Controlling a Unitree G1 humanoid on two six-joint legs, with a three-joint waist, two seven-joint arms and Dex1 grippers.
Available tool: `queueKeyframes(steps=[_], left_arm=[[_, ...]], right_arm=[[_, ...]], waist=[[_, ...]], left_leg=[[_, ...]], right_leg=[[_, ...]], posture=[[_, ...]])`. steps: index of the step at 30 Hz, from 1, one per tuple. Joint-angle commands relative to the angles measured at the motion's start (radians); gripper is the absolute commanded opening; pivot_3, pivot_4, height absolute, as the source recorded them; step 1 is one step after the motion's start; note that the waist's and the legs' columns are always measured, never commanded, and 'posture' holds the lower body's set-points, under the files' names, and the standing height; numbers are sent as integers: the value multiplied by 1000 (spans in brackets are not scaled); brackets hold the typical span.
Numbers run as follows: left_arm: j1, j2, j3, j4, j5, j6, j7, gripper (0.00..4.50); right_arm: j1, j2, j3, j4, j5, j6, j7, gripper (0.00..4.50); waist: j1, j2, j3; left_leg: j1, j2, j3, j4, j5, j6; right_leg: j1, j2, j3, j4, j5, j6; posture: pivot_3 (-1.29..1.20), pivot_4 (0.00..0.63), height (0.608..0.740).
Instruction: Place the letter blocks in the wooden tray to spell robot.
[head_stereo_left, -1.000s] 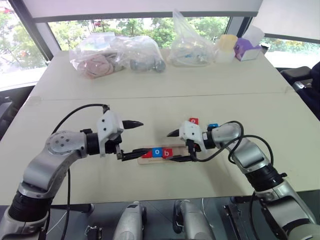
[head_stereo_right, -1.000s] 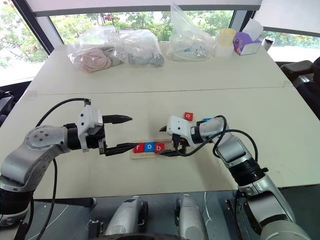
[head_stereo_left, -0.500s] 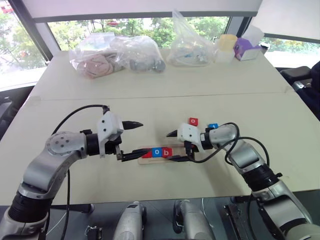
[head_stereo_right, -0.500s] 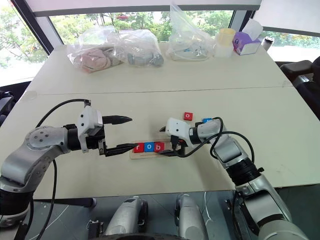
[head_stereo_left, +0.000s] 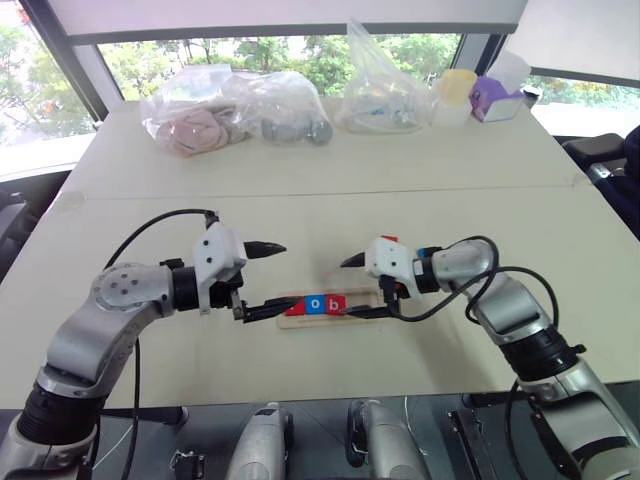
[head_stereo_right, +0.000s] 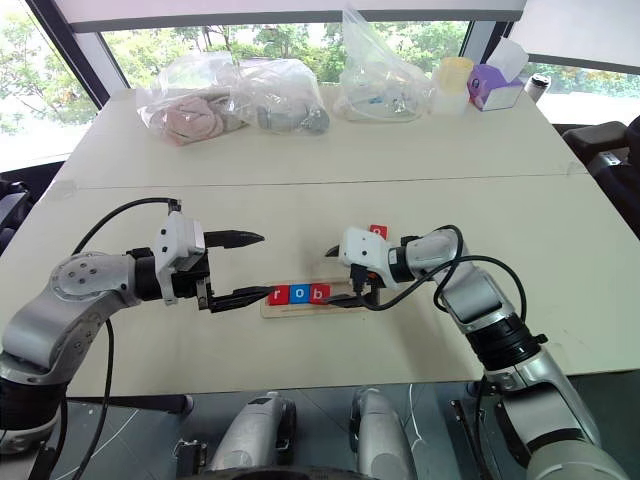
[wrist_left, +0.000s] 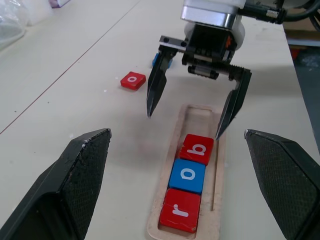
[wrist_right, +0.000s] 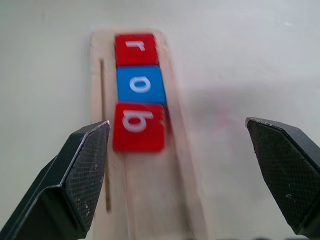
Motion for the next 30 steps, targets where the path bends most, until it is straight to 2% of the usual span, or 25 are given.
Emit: queueKeyframes(steps=[1,8,30], left_arm=[[-19,-4,-3,-5,-2,-20,-7,4500],[-30,-4,-9,6,-1,-25,-12,4500],[-27,-8,-10,-5,-3,-20,-2,4500]], right_arm=[[9,-6,-17,-34,12,-1,-4,4444],[28,11,-2,-54,20,27,-7,4444],[6,81,29,49,-41,-68,-76,4444]], waist=[[0,0,0],[0,0,0],[0,0,0]], left_leg=[[0,0,0,0,0,0],[0,0,0,0,0,0],[0,0,0,0,0,0]], right_leg=[[0,0,0,0,0,0],[0,0,0,0,0,0],[0,0,0,0,0,0]], posture=[[0,150,740],[0,150,740],[0,150,740]])
